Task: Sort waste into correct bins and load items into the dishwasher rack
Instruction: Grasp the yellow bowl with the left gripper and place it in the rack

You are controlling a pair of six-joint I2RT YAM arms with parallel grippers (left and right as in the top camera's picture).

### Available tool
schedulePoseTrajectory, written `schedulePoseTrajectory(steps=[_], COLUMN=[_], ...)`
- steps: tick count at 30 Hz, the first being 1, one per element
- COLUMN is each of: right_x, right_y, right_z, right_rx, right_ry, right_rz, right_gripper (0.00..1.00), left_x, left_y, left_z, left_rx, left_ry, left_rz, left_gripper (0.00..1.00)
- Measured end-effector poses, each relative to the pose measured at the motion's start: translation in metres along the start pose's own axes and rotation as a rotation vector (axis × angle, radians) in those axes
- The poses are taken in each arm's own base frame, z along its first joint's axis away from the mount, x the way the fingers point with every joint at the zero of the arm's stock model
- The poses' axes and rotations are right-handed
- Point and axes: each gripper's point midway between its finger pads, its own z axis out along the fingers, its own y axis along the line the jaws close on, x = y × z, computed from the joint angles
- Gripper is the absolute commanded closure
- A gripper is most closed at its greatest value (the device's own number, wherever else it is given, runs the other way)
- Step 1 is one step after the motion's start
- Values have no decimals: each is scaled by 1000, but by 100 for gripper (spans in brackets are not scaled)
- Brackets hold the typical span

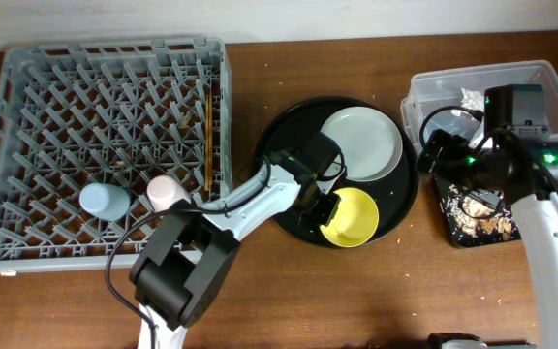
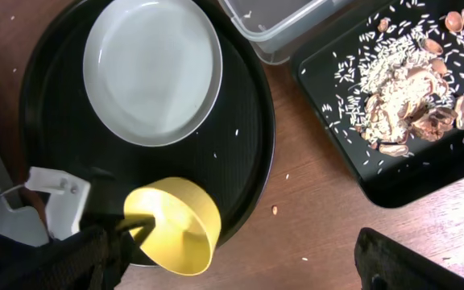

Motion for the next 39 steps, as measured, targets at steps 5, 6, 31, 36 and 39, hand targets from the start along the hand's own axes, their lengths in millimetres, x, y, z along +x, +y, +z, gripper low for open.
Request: schedulePoseTrajectory(steps=[5,6,31,36,39], right_x=[1,1,1,1,1], right_y=[-1,-1,-1,-2,-2], right_z=[0,0,9,14,14], right_rx=[2,2,14,23,23], right_ry=[5,5,29,45,45], right_rz=[1,0,3,4,5], right_gripper=[2,2,2,1,2], left_x=[-19,-24,101,100,101], left_y=[14,22,367,395,407], left_z=[-47,-65,-394,-346,-327], left_rx=[-126,-181,-1448,-1487,-1519], left_ry=[-1,-11,-272,-106,-55], left_rz=[-34,-46,-932,-884,-872], left_gripper=[100,100,100,100,100])
